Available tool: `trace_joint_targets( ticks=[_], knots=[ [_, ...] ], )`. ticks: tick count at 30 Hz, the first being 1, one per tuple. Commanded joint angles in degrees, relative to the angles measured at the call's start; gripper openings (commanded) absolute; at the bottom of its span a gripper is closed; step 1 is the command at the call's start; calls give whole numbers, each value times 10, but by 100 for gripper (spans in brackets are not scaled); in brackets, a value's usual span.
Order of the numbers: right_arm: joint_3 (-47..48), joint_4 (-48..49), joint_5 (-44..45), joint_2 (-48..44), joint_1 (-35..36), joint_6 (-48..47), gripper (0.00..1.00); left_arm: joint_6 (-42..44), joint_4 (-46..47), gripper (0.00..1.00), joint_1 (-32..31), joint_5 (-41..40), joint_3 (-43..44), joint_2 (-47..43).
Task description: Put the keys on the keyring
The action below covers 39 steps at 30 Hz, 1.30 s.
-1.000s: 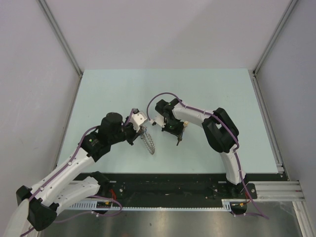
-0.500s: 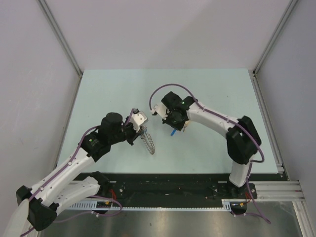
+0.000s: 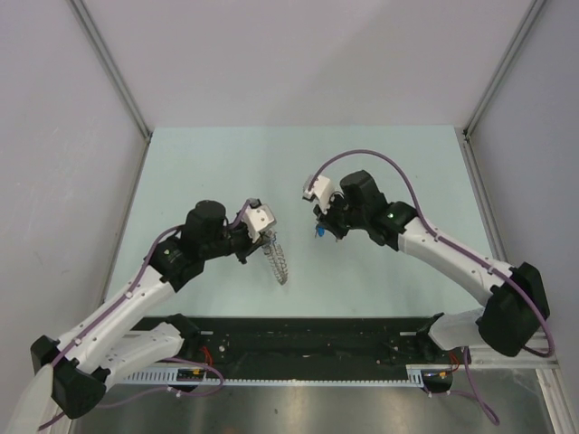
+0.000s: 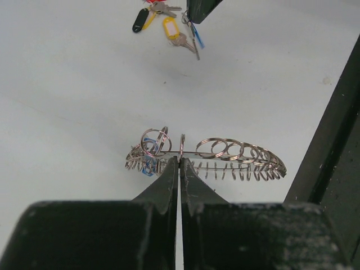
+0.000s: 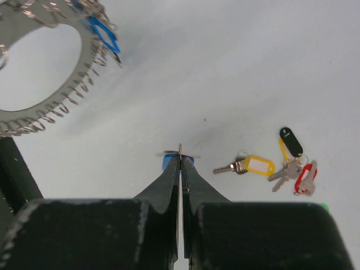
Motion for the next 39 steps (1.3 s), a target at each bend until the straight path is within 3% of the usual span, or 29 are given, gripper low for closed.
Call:
trace_joint_targets(
  ticks=[1,12,39],
  knots=[
    [-63,171,-113,-83,-7,26,0,55,38,0,3,60,55,19],
    [-135,241,-176,-124,4,21,0,125,16,0,3,120,99,97],
    [-144,210,-25,-125,111,-85,0,105,52,0,0,179,34,95]
  ],
)
